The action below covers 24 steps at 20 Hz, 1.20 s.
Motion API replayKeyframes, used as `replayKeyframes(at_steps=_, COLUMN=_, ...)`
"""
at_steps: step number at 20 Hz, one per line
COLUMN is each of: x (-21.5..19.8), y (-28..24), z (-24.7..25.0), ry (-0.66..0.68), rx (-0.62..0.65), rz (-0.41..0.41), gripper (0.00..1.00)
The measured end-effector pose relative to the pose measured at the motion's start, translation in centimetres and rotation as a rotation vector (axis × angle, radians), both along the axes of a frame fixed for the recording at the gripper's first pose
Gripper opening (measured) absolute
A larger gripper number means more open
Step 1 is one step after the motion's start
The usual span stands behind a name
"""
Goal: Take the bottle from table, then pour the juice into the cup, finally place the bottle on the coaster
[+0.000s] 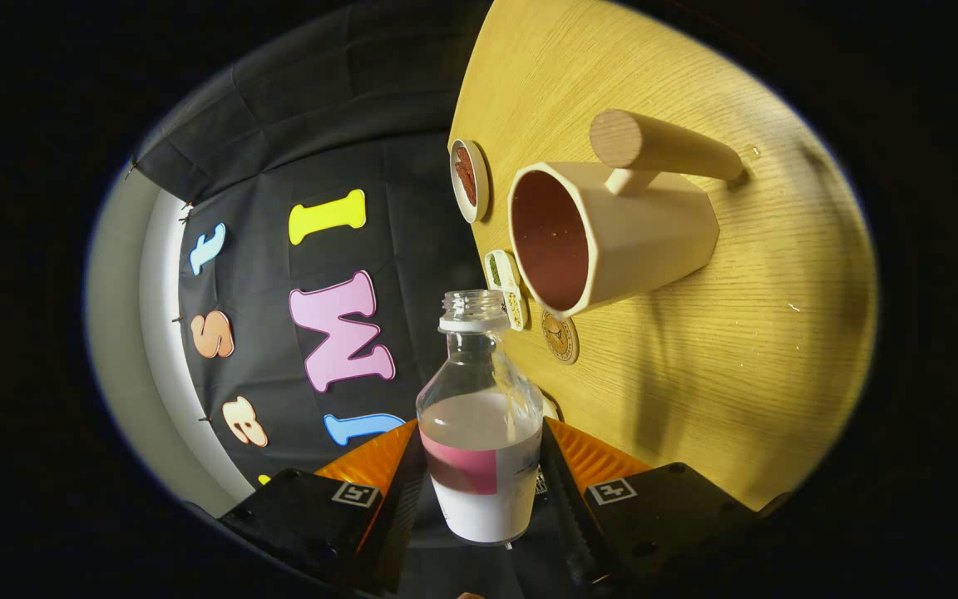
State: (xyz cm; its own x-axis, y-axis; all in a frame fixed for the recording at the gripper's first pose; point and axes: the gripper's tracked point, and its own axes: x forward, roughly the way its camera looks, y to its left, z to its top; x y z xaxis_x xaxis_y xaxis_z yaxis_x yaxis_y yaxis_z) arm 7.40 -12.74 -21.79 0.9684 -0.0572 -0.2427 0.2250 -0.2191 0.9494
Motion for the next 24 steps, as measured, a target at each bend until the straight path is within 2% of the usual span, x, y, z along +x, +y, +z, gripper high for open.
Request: replayKeyframes(at_steps=24, x=0.4, y=-1.7, z=0.0, ry=0.017, rx=0.169, rz=-0.095, gripper=0.76)
